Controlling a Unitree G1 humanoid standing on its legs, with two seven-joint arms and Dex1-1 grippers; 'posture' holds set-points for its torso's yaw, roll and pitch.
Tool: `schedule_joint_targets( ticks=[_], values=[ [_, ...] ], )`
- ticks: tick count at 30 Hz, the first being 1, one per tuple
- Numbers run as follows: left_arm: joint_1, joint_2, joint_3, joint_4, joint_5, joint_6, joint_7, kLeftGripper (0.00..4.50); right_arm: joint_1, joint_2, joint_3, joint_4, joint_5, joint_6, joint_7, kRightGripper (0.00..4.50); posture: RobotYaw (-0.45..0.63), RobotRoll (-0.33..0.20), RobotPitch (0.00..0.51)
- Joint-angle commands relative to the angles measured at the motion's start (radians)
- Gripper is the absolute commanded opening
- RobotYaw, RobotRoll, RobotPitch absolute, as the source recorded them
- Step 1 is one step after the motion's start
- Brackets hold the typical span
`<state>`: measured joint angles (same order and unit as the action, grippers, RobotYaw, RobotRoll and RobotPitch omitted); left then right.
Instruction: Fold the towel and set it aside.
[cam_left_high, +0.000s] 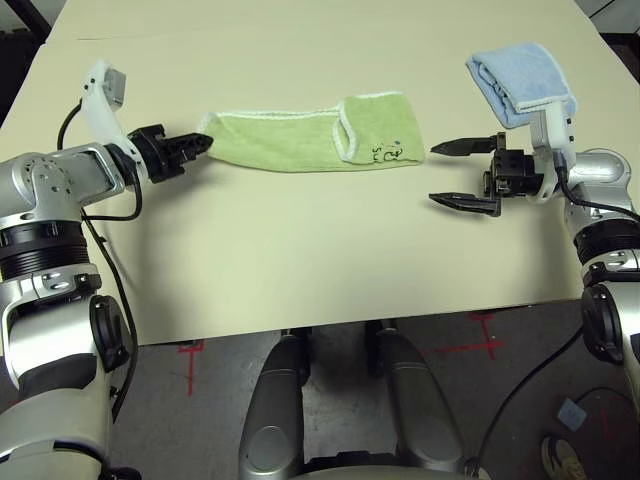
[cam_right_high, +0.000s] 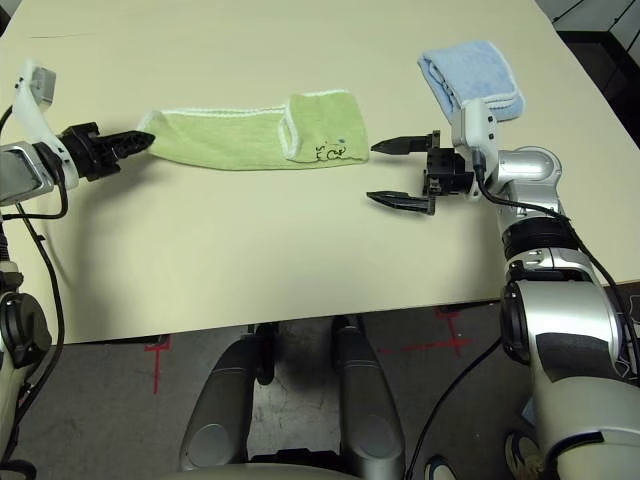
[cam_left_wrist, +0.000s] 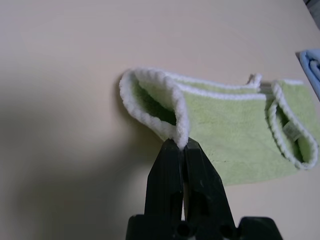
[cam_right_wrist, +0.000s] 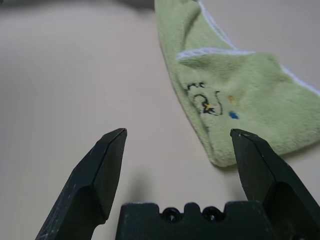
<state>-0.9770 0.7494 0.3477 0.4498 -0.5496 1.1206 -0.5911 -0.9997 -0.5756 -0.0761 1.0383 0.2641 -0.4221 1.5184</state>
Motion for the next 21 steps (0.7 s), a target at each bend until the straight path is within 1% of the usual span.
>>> schedule_joint_targets(
  ticks=[1,6,9,16,18,21],
  values=[
    [0.015,0.061,0.013,-0.013,0.016,-0.009,-0.001,0.01,0.003,-0.005,-0.033,-0.003,0.011,0.044,-0.052,4.50,0.05,0.000,0.322],
    [0.070,0.137,-0.013,0.014,0.046,-0.052,-0.035,0.01,0.003,-0.001,-0.051,-0.021,0.018,0.086,-0.083,4.50,0.05,0.000,0.324],
    [0.086,0.165,-0.030,0.031,0.064,-0.077,-0.061,0.01,-0.013,0.000,-0.059,-0.023,0.018,0.112,-0.100,4.50,0.05,0.000,0.326],
    [0.062,0.173,-0.060,0.027,0.066,-0.078,-0.107,0.01,-0.027,-0.007,-0.068,-0.001,0.012,0.115,-0.100,4.50,0.05,0.000,0.315],
    [0.044,0.176,-0.074,0.023,0.068,-0.084,-0.124,0.01,-0.032,-0.011,-0.071,0.015,0.010,0.108,-0.099,4.50,0.05,0.000,0.311],
    [0.004,0.178,-0.090,-0.001,0.047,-0.049,-0.158,0.01,-0.040,-0.014,-0.074,0.042,0.006,0.095,-0.100,4.50,0.05,0.000,0.308]
  ],
)
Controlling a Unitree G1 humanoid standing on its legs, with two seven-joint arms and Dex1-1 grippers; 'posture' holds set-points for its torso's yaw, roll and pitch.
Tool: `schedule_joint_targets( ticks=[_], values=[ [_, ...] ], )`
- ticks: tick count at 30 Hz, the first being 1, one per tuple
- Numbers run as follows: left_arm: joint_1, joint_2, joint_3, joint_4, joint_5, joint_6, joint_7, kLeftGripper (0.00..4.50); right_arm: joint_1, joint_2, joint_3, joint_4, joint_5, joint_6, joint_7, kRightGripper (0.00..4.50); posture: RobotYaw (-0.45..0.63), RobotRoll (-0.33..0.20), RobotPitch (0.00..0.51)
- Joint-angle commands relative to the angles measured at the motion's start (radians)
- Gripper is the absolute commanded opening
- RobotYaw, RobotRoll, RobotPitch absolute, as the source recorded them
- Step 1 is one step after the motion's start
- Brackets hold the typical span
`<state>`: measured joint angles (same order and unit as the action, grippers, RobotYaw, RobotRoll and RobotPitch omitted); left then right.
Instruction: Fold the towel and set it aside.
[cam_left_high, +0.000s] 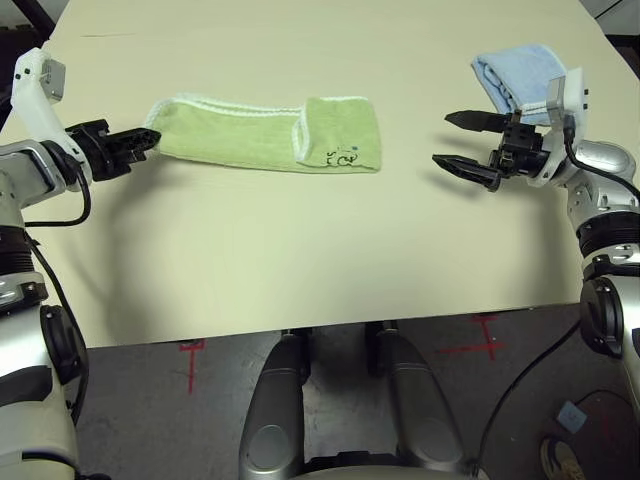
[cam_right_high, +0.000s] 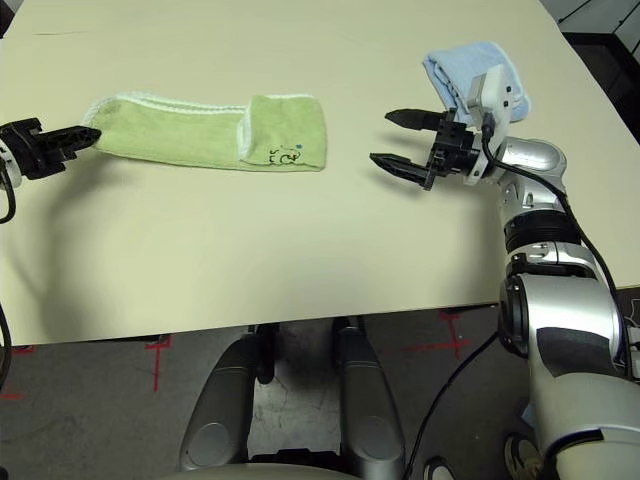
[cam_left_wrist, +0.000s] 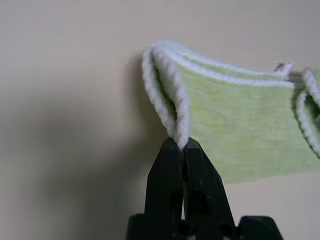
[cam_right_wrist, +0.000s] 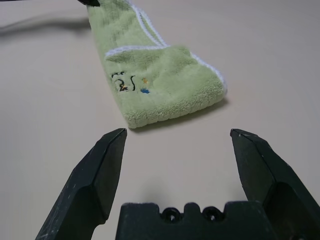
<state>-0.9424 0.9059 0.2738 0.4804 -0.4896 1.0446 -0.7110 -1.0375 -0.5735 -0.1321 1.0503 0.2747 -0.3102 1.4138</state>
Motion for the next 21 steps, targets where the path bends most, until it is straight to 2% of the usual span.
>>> schedule_joint_targets(
  ticks=[1,5,13,17,21],
  values=[
    [-0.044,0.026,-0.027,-0.045,-0.024,0.050,-0.058,0.01,-0.002,-0.016,-0.018,0.040,-0.007,-0.024,0.002,4.50,0.05,0.000,0.308],
    [-0.068,0.044,-0.054,-0.076,-0.048,0.115,-0.114,0.01,0.001,-0.010,-0.017,0.061,-0.013,-0.047,-0.004,4.50,0.05,0.000,0.307],
    [-0.020,0.121,-0.077,-0.119,-0.044,0.130,-0.183,0.01,-0.001,0.005,-0.013,0.075,-0.020,-0.069,-0.012,4.50,0.06,0.000,0.309],
    [-0.064,0.095,-0.071,-0.148,-0.076,0.152,-0.192,0.01,-0.004,0.010,-0.010,0.075,-0.023,-0.069,-0.019,4.50,0.07,0.000,0.309],
    [-0.112,0.039,-0.079,-0.197,-0.113,0.191,-0.183,0.01,-0.010,0.015,-0.012,0.075,-0.028,-0.065,-0.033,4.50,0.06,0.000,0.308]
  ],
)
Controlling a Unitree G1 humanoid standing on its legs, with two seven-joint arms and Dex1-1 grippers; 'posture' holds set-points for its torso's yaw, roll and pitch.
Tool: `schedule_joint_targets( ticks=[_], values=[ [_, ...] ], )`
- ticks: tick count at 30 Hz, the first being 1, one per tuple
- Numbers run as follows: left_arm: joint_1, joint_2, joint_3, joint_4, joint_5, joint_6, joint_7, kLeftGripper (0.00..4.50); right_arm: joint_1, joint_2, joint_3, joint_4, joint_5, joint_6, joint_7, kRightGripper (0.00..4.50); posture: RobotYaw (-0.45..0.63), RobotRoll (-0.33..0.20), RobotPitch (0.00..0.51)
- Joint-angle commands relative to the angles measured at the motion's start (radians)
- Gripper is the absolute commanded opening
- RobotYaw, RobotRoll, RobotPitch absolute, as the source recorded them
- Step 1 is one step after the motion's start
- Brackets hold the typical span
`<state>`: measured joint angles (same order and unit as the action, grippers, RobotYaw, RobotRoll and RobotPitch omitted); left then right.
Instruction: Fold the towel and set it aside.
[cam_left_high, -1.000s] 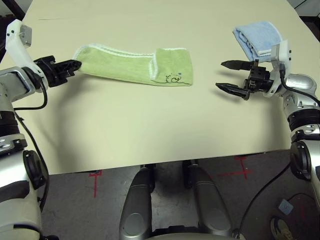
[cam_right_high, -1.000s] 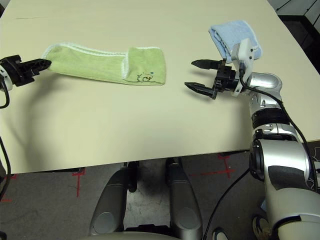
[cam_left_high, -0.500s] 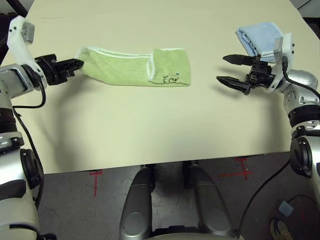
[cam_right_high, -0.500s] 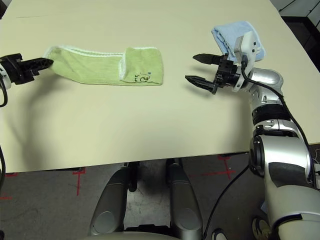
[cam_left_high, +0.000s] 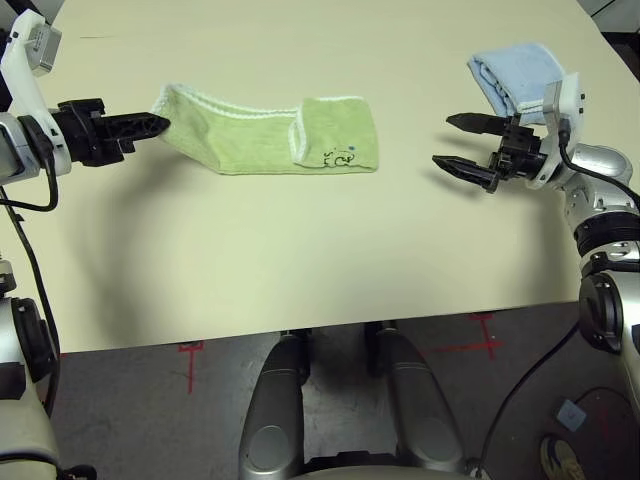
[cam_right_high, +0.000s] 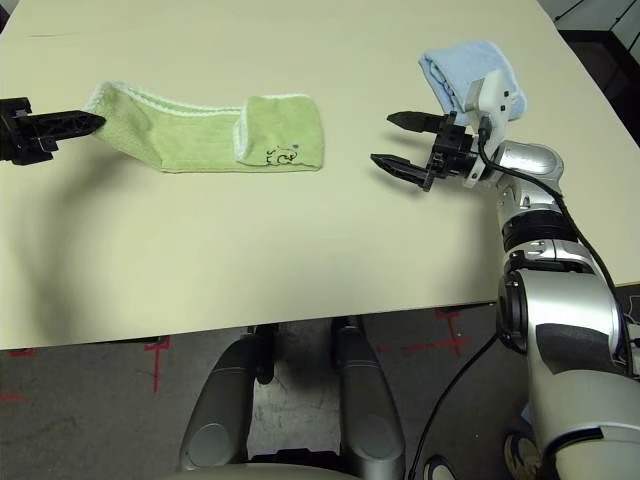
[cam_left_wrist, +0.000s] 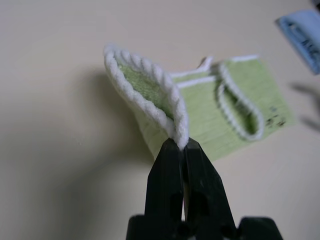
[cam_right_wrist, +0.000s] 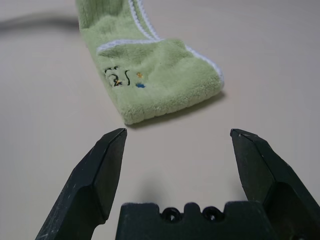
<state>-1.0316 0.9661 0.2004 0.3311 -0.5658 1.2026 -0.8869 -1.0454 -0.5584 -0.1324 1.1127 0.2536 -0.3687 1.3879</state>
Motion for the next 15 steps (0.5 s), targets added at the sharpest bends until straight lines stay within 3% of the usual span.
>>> schedule_joint_targets(
  ticks=[1,15],
  values=[
    [-0.032,-0.034,-0.010,-0.057,-0.044,0.042,-0.008,0.01,-0.004,0.001,-0.012,0.012,-0.007,-0.004,-0.011,4.50,0.06,0.000,0.308],
    [-0.120,-0.138,-0.121,-0.111,-0.092,0.068,-0.078,0.01,-0.035,0.000,0.006,0.013,-0.030,0.010,0.013,4.50,0.06,0.000,0.303]
  ],
)
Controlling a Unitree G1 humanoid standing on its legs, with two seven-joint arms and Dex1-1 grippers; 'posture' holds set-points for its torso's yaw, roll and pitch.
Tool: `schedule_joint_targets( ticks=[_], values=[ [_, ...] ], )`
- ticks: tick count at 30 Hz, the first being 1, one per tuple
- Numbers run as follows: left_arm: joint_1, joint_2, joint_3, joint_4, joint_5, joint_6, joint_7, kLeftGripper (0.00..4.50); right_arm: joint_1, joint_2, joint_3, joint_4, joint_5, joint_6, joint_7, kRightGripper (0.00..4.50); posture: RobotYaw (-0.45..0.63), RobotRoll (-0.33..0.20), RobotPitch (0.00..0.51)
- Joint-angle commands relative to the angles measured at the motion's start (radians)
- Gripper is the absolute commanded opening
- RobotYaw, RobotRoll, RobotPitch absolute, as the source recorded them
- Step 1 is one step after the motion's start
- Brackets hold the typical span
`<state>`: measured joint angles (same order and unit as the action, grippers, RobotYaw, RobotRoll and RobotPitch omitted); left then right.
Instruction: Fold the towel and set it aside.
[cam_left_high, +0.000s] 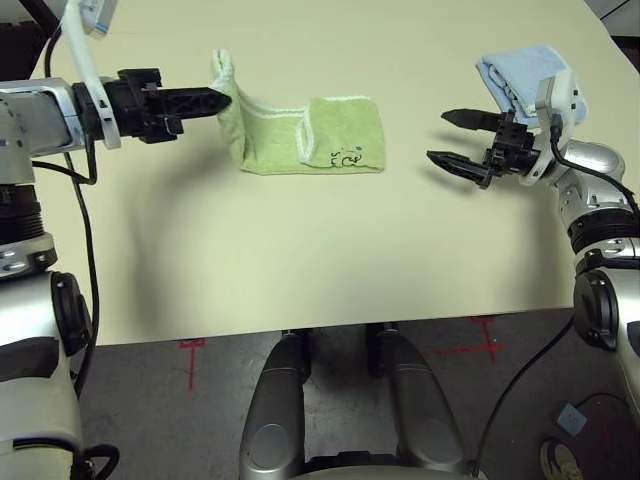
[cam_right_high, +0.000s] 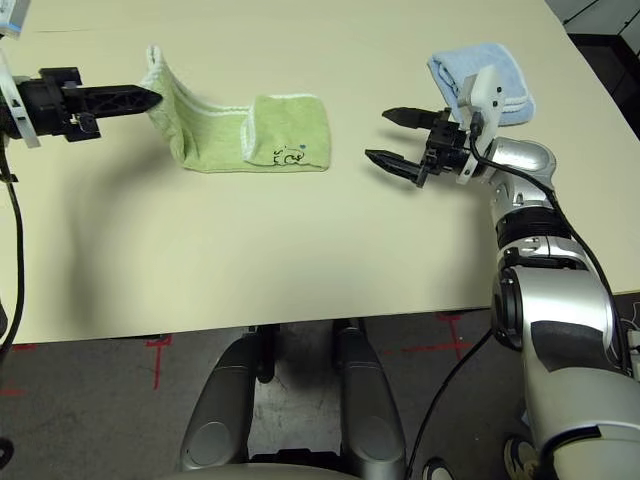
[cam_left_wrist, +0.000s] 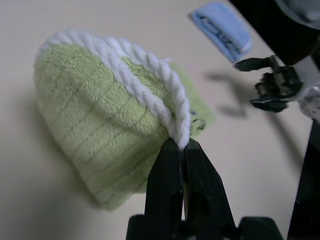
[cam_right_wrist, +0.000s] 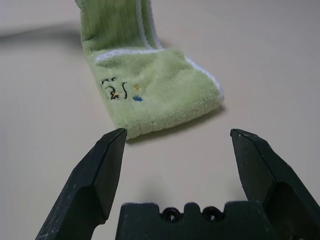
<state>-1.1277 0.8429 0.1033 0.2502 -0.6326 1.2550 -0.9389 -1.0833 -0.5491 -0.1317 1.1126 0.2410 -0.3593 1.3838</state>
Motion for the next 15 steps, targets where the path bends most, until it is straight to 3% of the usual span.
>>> schedule_joint_targets(
  ticks=[1,9,15],
  values=[
    [-0.039,-0.040,-0.037,-0.033,-0.031,0.018,-0.030,0.01,-0.002,-0.007,0.006,0.014,-0.019,0.002,0.016,4.50,0.06,0.000,0.303],
    [-0.132,-0.200,-0.110,0.052,0.015,-0.075,-0.034,0.01,-0.013,0.013,0.000,-0.002,-0.023,0.015,0.008,4.50,0.06,0.000,0.301],
    [-0.150,-0.255,-0.179,0.143,0.088,-0.180,-0.056,0.01,0.001,0.017,-0.002,-0.027,-0.020,0.019,0.007,4.50,0.05,0.000,0.302]
  ],
)
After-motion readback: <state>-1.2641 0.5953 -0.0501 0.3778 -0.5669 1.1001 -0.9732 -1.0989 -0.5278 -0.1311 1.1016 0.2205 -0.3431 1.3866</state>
